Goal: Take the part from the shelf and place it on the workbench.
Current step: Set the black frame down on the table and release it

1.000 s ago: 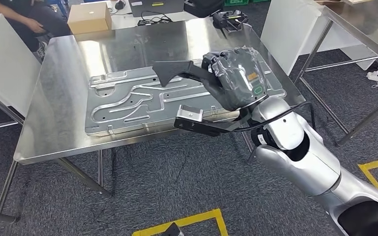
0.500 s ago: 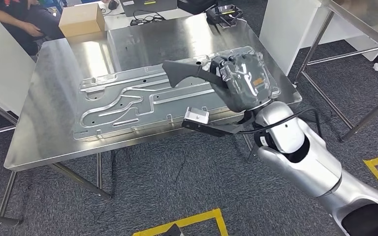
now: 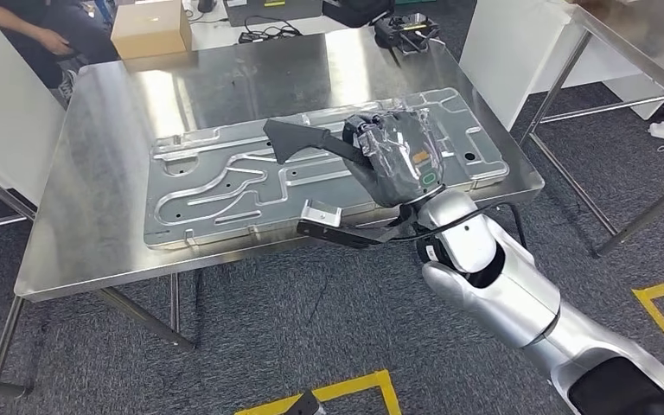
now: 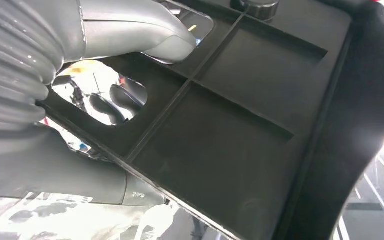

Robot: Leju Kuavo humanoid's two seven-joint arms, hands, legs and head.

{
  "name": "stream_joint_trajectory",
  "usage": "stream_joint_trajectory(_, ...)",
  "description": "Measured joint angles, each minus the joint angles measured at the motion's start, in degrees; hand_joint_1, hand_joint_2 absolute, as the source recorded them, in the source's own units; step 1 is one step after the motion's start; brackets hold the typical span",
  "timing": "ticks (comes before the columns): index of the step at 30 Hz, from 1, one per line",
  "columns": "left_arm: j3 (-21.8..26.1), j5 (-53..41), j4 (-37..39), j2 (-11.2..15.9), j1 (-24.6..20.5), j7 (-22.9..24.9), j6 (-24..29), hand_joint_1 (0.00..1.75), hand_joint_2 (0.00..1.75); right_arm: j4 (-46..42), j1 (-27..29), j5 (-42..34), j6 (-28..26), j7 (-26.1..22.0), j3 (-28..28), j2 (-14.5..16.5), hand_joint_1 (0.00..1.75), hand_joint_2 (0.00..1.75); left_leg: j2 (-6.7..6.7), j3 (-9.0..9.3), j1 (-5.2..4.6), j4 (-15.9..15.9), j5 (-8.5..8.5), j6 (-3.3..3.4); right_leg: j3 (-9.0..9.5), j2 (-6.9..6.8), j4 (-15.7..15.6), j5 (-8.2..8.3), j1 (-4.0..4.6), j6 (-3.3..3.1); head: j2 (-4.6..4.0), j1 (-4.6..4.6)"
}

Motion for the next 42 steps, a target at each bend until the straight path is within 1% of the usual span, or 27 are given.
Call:
stream_joint_trajectory(1,0.0,0.0,0.0,0.0,0.0,0.0,0.0,0.00,1.75,0.6,-0.4,0.3,0.1,0.0,0.0,0.3,1.75,1.75,-0.08,0.06,0.01,0.1,-0.09,0.00,-0.63,-0.01,0.8,0.41,-0.03,0.08,0.00,-0.01)
stream_joint_trajectory(2,0.0,0.0,0.0,0.0,0.0,0.0,-0.1,0.00,1.75,1.2,-1.1,0.7,0.2,0.1,0.0,0.5,1.75,1.75,-0.15,0.10,0.04,0.3,-0.23,-0.07,-0.15,-0.03,-0.7,1.86,-0.07,0.11,0.00,0.00)
stream_joint_trajectory(4,0.0,0.0,0.0,0.0,0.0,-0.1,-0.2,0.00,1.75,1.7,-2.9,1.6,0.7,0.4,0.0,0.9,1.75,1.75,-0.30,0.07,0.00,1.0,-0.74,-0.52,3.12,-0.10,-7.7,5.54,-0.14,0.09,0.00,0.00)
stream_joint_trajectory(5,0.0,0.0,0.0,0.0,0.0,-0.1,-0.2,0.00,1.75,1.8,-3.7,2.0,1.0,0.5,0.0,1.0,1.75,1.75,-0.35,-0.04,-0.11,1.5,-1.09,-0.81,4.66,-0.09,-10.8,6.70,-0.15,-0.05,0.01,-0.01)
stream_joint_trajectory(7,0.0,0.0,0.0,0.1,0.0,-0.3,-0.3,0.00,1.75,2.2,-4.9,2.7,1.7,0.9,0.0,1.2,1.75,1.75,-0.40,-0.24,-0.33,2.1,-1.55,-1.22,6.04,-0.05,-13.4,7.11,0.02,-0.47,0.01,-0.02)
stream_joint_trajectory(10,0.0,0.0,0.0,0.3,0.0,-0.4,-0.3,0.00,1.75,2.9,-5.7,4.2,1.8,1.3,0.0,1.4,1.75,1.75,-0.32,-0.52,-0.12,2.9,-2.30,-1.64,6.07,-0.12,-13.5,7.22,0.07,-1.38,0.01,-0.03)
stream_joint_trajectory(12,0.0,0.2,0.0,0.3,0.0,-0.3,-0.3,0.00,1.75,3.5,-5.9,5.1,1.4,1.4,0.0,1.9,1.75,1.75,-0.13,-2.27,0.14,7.1,-5.00,-2.31,6.11,-0.32,-13.6,7.31,-0.13,-1.83,0.00,-0.03)
stream_joint_trajectory(14,0.0,0.3,0.0,0.3,0.0,-0.2,-0.2,0.00,1.75,4.2,-5.8,5.8,0.7,1.4,0.1,2.4,1.75,1.75,0.03,-5.64,0.40,14.8,-8.58,-2.89,6.11,-0.70,-13.6,7.31,-0.10,-2.02,0.00,-0.04)
stream_joint_trajectory(15,0.0,0.3,0.0,0.3,0.0,-0.2,-0.1,0.00,1.75,4.5,-5.7,6.0,0.4,1.4,0.2,2.6,1.75,1.75,0.08,-7.02,0.49,17.8,-9.53,-3.04,6.11,-0.99,-13.6,7.29,-0.05,-2.03,0.00,-0.04)
stream_joint_trajectory(16,0.0,0.3,0.0,0.3,0.0,-0.2,-0.1,0.00,1.75,4.9,-5.6,6.2,0.2,1.3,0.2,2.9,1.75,1.75,0.14,-7.59,0.51,19.0,-9.52,-3.08,6.11,-1.36,-13.6,7.29,0.02,-2.04,0.00,-0.04)
stream_joint_trajectory(17,0.0,0.3,0.0,0.3,-0.1,-0.2,-0.1,0.00,1.75,5.2,-5.6,6.3,0.1,1.3,0.3,3.2,1.75,1.75,0.29,-7.03,0.47,17.8,-8.54,-2.97,6.12,-1.73,-13.6,7.28,0.10,-2.04,0.00,-0.04)
stream_joint_trajectory(18,0.0,0.3,0.0,0.3,-0.1,-0.2,-0.1,0.00,1.75,5.5,-5.7,6.3,0.0,1.2,0.3,3.5,1.75,1.75,0.67,-5.39,0.36,14.4,-6.84,-2.68,6.16,-2.09,-13.6,7.28,0.19,-2.04,0.00,-0.04)
stream_joint_trajectory(20,0.0,0.3,0.0,0.3,-0.2,-0.3,-0.2,0.00,1.75,6.0,-6.1,6.3,-0.3,1.1,0.2,4.0,1.75,1.75,2.89,-1.17,-0.35,5.9,-3.77,-1.73,6.27,-2.85,-13.7,7.25,0.38,-1.98,0.01,-0.03)
stream_joint_trajectory(22,0.0,0.3,0.0,0.3,-0.3,-0.3,-0.3,0.00,1.75,6.4,-6.3,6.4,-0.6,1.1,0.1,4.3,1.75,1.75,4.02,0.75,-1.11,1.8,-2.69,-1.09,6.39,-3.77,-13.7,7.21,0.42,-1.80,0.01,-0.03)
stream_joint_trajectory(24,0.0,0.3,0.0,0.3,-0.3,-0.4,-0.3,0.00,1.75,7.0,-6.4,6.4,-0.7,1.0,0.1,4.6,1.75,1.75,2.88,0.90,-1.24,1.4,-2.39,-0.87,6.64,-4.68,-13.9,7.17,0.44,-1.36,0.00,-0.03)
stream_joint_trajectory(26,0.0,0.3,0.0,0.3,-0.2,-0.4,-0.3,0.00,1.75,7.5,-6.4,6.4,-0.9,0.9,0.0,4.8,1.75,1.75,1.77,1.58,-0.87,0.6,-1.74,-0.61,6.46,-3.78,-12.7,6.10,0.37,-0.87,0.00,-0.01)
stream_joint_trajectory(27,0.0,0.3,0.0,0.2,-0.3,-0.4,-0.3,0.00,1.75,7.6,-6.4,6.4,-1.0,0.7,0.0,4.9,1.75,1.75,1.22,1.95,-0.63,0.2,-1.41,-0.41,5.65,-2.73,-10.5,4.67,0.35,-0.71,0.00,0.00)
stream_joint_trajectory(29,0.0,0.2,0.0,0.2,-0.3,-0.4,-0.3,0.00,1.75,8.1,-6.3,6.4,-1.2,0.4,0.1,4.9,1.75,1.75,0.11,2.06,-0.41,0.1,-1.15,-0.16,2.49,-0.94,-3.2,1.01,0.33,-0.60,0.00,0.02)
stream_joint_trajectory(30,0.0,0.2,0.0,0.2,-0.3,-0.4,-0.4,0.00,1.75,8.4,-6.2,6.4,-1.2,0.3,0.1,4.9,1.75,1.75,-0.50,2.06,-0.38,0.1,-1.11,-0.10,0.92,-0.64,0.2,-0.20,0.33,-0.52,0.00,0.02)
stream_joint_trajectory(31,0.0,0.1,0.0,0.2,-0.3,-0.4,-0.4,0.00,1.75,8.7,-6.1,6.4,-1.2,0.2,0.1,4.9,1.75,1.75,-1.04,2.06,-0.35,0.2,-1.11,-0.10,0.05,-0.57,2.0,-0.41,0.30,-0.44,0.00,0.02)
stream_joint_trajectory(32,0.0,0.1,0.0,0.1,-0.3,-0.4,-0.4,0.00,1.75,8.9,-6.1,6.4,-1.3,0.2,0.2,5.0,1.75,1.75,-1.57,2.07,-0.27,0.3,-1.13,-0.13,0.21,-0.57,1.6,0.41,0.23,-0.36,0.00,0.02)
stream_joint_trajectory(33,0.0,0.1,0.0,0.1,-0.3,-0.4,-0.5,0.00,1.75,9.1,-6.1,6.3,-1.3,0.2,0.2,5.1,1.75,1.75,-2.02,2.07,-0.13,0.4,-1.20,-0.24,1.46,-0.57,-1.0,2.07,0.11,-0.24,0.00,0.02)
stream_joint_trajectory(34,0.0,0.2,0.0,0.1,-0.3,-0.4,-0.5,0.00,1.75,9.3,-6.2,6.3,-1.4,0.1,0.2,5.3,1.75,1.75,-2.40,2.04,0.03,0.7,-1.38,-0.49,3.42,-0.53,-5.0,3.99,-0.07,-0.03,0.01,0.02)
stream_joint_trajectory(36,0.0,0.3,0.0,0.2,-0.3,-0.4,-0.6,0.00,1.75,9.4,-6.3,6.3,-1.5,0.0,0.1,5.5,1.75,1.75,-2.98,1.58,0.01,1.8,-2.00,-1.22,6.55,-0.06,-11.3,6.11,-0.33,0.11,0.01,0.02)
stream_joint_trajectory(39,0.0,0.3,0.0,0.3,-0.3,-0.5,-1.0,0.00,1.75,9.8,-6.4,6.3,-1.6,0.0,0.1,5.8,1.75,1.75,-3.24,1.10,-0.06,2.4,-2.48,-1.67,7.06,0.32,-12.7,6.08,-0.27,-0.99,0.00,-0.02)
stream_joint_trajectory(41,0.0,0.3,0.0,0.4,-0.2,-0.5,-1.2,0.00,1.75,10.0,-6.5,6.4,-1.6,0.0,0.1,5.9,1.75,1.75,-2.31,0.50,0.04,3.6,-3.41,-2.10,7.09,0.20,-12.7,6.09,-0.21,-1.66,0.00,-0.02)
stream_joint_trajectory(42,0.0,0.4,0.0,0.4,-0.2,-0.5,-1.2,0.00,1.75,10.0,-6.6,6.5,-1.6,-0.1,0.1,6.0,1.75,1.75,-1.52,-0.45,0.16,5.7,-4.59,-2.45,7.15,0.15,-12.8,6.09,-0.25,-1.90,0.00,-0.03)
